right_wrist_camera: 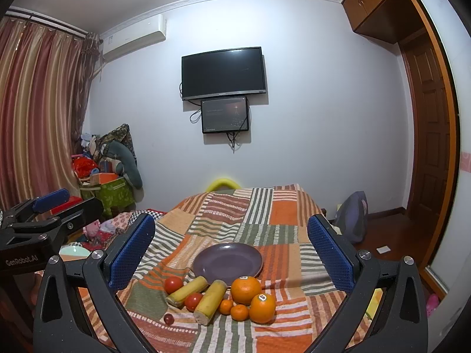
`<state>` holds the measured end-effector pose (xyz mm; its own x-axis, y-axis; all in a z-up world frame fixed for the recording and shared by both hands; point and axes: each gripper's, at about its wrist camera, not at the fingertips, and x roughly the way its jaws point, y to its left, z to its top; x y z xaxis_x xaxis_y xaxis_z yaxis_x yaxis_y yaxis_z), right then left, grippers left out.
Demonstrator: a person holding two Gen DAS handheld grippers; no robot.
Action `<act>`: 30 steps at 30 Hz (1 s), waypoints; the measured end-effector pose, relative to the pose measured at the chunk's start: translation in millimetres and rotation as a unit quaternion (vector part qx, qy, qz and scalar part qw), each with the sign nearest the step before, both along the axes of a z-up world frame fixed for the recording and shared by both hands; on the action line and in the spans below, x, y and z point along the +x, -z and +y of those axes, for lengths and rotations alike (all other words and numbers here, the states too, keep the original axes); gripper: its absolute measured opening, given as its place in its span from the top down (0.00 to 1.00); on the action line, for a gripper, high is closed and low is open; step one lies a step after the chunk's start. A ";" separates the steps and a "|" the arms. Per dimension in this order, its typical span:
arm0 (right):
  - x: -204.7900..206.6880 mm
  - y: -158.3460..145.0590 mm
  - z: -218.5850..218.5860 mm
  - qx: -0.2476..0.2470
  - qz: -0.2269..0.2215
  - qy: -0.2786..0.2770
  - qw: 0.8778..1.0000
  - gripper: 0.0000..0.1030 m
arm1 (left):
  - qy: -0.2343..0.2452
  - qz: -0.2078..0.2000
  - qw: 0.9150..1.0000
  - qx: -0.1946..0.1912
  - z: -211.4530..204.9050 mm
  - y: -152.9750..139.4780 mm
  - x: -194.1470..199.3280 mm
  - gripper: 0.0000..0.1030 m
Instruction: Organize fruits
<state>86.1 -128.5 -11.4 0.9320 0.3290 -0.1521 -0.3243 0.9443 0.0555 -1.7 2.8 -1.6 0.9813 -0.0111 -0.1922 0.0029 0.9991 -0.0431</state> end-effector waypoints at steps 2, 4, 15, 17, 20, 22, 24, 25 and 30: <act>0.2 -0.3 -0.2 0.000 0.001 0.000 1.000 0.00 | 0.000 0.001 1.000 0.000 0.2 -0.2 -0.1 0.00; 0.2 -0.2 -0.3 0.000 0.001 0.000 1.000 0.00 | 0.000 0.001 1.000 -0.001 1.0 0.3 0.9 0.00; -0.6 -0.2 0.9 0.003 0.001 0.000 1.000 0.00 | 0.001 0.004 1.000 0.002 -1.0 1.7 3.8 0.00; -0.5 -0.4 0.7 0.003 0.001 0.000 1.000 0.00 | 0.001 0.004 1.000 0.002 -1.2 1.8 3.9 0.00; -0.8 -0.2 0.8 0.003 0.002 0.000 1.000 0.00 | 0.001 0.005 1.000 0.002 -1.6 1.9 4.1 0.00; -0.5 0.3 0.5 0.003 0.001 0.000 1.000 0.00 | 0.002 0.005 1.000 0.002 -1.7 2.5 4.4 0.00; -0.7 0.6 1.0 0.002 0.001 0.000 1.000 0.00 | 0.001 0.005 1.000 0.002 -1.7 2.8 4.4 0.00; -1.4 0.7 1.8 0.002 0.001 -0.001 1.000 0.00 | 0.001 0.005 1.000 0.002 -1.8 2.9 4.4 0.00; -0.9 1.8 1.4 0.003 0.003 -0.002 1.000 0.00 | 0.002 0.006 1.000 0.001 -2.2 3.6 4.9 0.00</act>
